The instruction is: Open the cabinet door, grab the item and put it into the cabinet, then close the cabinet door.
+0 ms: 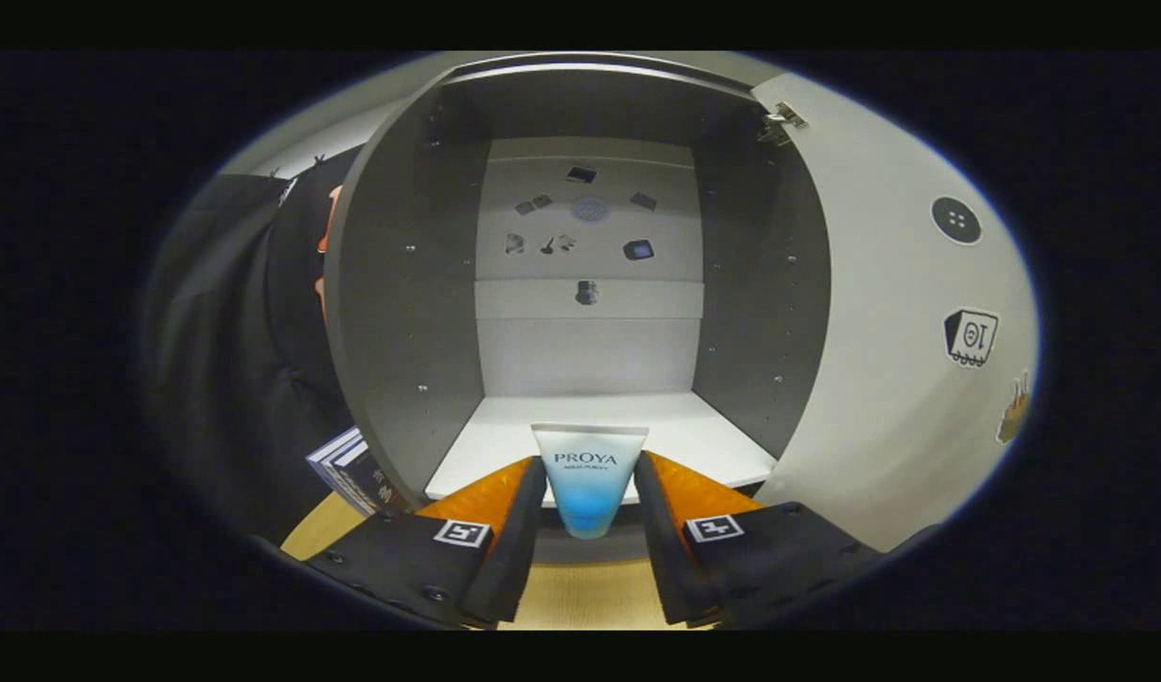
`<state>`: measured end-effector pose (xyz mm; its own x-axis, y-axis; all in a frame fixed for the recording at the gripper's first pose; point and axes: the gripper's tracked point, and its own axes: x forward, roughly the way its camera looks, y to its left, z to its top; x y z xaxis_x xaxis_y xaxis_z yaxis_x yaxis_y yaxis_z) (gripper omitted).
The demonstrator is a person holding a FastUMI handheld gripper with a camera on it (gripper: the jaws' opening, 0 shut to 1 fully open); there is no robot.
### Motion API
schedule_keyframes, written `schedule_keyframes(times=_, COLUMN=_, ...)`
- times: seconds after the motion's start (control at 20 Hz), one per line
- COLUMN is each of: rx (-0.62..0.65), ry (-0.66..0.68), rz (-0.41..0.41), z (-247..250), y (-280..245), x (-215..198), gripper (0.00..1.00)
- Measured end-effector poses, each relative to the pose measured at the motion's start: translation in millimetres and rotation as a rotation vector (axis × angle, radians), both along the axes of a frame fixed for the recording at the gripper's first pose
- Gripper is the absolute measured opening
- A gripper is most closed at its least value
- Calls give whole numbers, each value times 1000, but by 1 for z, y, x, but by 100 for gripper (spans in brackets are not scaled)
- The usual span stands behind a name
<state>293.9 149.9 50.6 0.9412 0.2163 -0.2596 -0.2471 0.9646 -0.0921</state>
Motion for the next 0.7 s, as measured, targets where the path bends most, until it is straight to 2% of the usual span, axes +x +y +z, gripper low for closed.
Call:
schedule_keyframes(times=0.4, rx=-21, ry=36, rz=-11, z=-3, y=4, x=53, gripper=61)
schedule_keyframes(times=0.7, rx=-33, ry=84, rz=-23, z=-20, y=5, x=68, gripper=61)
